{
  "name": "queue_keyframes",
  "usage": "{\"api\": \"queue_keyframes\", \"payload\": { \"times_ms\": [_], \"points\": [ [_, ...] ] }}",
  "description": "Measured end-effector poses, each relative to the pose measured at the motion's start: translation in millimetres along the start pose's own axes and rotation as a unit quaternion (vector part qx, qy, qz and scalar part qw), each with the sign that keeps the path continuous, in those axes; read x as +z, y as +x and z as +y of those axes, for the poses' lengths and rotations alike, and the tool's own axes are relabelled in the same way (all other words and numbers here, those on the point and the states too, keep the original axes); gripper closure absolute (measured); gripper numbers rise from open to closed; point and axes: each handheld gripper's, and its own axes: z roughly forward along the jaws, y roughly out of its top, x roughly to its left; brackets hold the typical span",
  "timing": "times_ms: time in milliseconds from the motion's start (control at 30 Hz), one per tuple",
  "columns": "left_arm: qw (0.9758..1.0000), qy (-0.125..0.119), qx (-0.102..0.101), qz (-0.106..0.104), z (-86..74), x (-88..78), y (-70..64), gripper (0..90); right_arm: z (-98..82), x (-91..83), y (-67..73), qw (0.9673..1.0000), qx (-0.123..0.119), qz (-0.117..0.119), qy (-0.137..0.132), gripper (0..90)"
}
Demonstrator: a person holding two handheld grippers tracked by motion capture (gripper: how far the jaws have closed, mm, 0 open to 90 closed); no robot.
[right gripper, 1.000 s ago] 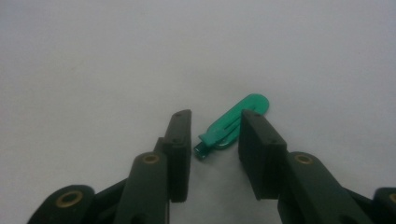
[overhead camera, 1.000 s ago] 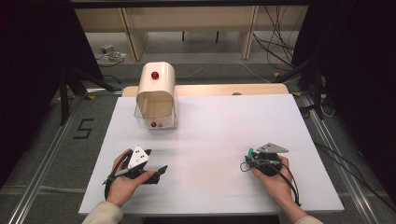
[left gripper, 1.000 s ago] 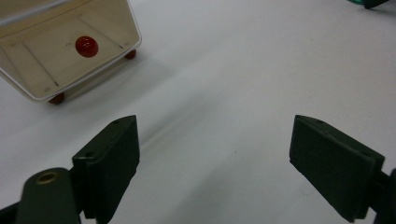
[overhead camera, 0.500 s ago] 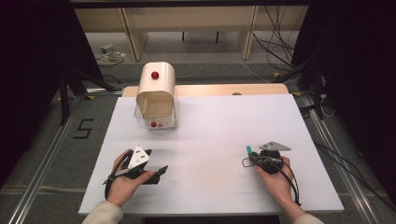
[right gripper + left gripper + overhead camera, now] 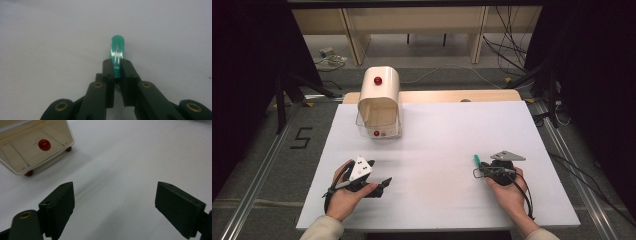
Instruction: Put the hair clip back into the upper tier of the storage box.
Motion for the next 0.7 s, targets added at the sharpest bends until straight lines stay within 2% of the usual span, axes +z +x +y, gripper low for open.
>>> {"api": "queue_keyframes", "payload": {
  "times_ms": [233, 467, 700],
  "points": [
    [1.0, 0.0, 0.0, -0.001, 0.0, 0.3, -0.1, 15.9, 0.7, -1.4, 0.6, 1.0, 0.004, 0.002, 0.0, 83.6],
    [1.0, 0.0, -0.001, -0.001, -0.1, 0.6, -0.2, 15.9, 3.1, -4.7, 1.1, 1.0, -0.002, 0.002, -0.006, 83.7],
    [1.0, 0.0, 0.0, -0.002, -0.1, 0.7, -0.5, 15.9, 5.9, -8.4, 3.3, 0.9997, -0.018, 0.007, -0.017, 83.7]
  ]
}}
